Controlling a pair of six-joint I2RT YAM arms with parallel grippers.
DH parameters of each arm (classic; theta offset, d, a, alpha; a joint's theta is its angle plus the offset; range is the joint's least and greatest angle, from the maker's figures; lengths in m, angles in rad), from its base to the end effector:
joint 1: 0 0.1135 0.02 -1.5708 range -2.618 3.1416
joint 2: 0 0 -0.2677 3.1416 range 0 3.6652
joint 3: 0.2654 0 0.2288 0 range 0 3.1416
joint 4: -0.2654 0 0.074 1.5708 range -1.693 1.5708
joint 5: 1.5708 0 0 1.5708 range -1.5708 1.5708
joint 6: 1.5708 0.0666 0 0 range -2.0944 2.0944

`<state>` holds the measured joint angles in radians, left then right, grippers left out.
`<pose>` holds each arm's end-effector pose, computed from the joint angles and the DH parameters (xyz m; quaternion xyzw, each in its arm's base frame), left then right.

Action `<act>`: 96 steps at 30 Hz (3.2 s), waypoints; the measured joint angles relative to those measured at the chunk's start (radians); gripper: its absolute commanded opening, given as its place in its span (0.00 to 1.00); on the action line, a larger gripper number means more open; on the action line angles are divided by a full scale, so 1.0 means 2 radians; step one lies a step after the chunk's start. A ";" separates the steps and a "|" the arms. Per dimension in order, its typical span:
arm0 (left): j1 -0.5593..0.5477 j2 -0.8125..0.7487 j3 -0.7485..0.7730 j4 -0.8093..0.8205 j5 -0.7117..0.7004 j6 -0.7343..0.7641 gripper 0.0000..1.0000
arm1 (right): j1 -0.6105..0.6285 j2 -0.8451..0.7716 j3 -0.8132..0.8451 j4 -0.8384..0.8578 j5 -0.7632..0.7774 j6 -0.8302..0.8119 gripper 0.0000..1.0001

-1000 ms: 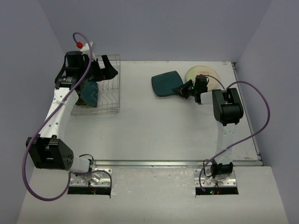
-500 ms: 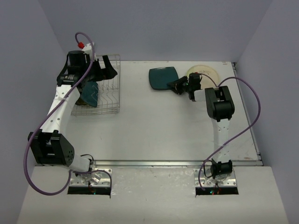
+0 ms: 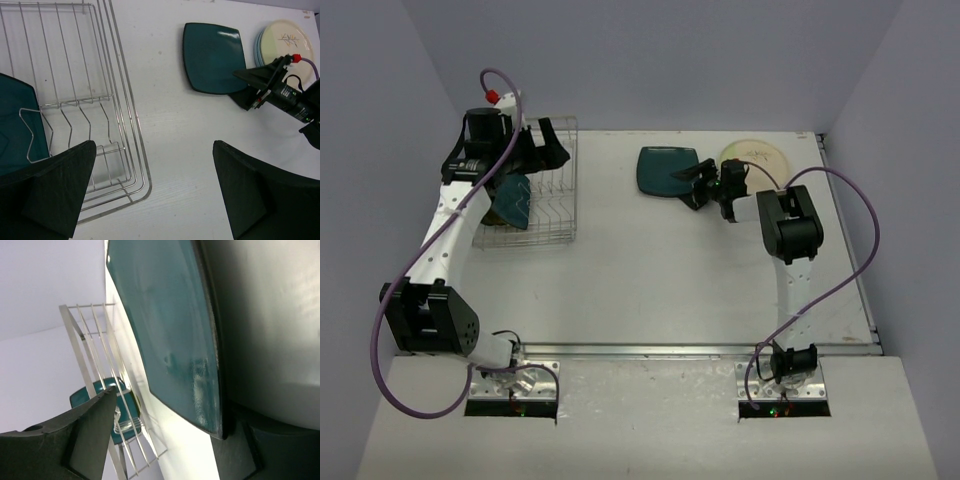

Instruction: Unload the plates from the dish rack

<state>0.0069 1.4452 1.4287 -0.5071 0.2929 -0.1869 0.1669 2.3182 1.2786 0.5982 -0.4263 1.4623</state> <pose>0.3276 -0.0170 0.3666 -0.0103 0.8598 -0.1703 0.4813 0.4759 0.1081 0.0924 0.4079 0.7267 0.5031 0.2289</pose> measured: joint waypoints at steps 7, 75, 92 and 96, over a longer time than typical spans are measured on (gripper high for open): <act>0.005 -0.003 0.011 -0.009 -0.068 -0.017 1.00 | 0.006 -0.061 -0.071 -0.019 -0.008 -0.011 0.89; 0.157 0.179 0.123 -0.163 -0.055 0.146 0.00 | 0.026 -0.434 -0.197 -0.305 -0.021 -0.624 0.85; 0.147 0.146 0.209 -0.196 -0.053 0.173 0.00 | 0.032 -0.434 -0.197 -0.309 -0.024 -0.623 0.86; 0.145 0.115 0.213 -0.201 0.027 0.217 0.00 | 0.032 -0.435 -0.194 -0.316 -0.049 -0.628 0.87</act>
<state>0.2974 1.6757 1.8537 -0.9086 0.3469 0.2469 0.2317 1.4492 0.8896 -0.0329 -0.5233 0.2072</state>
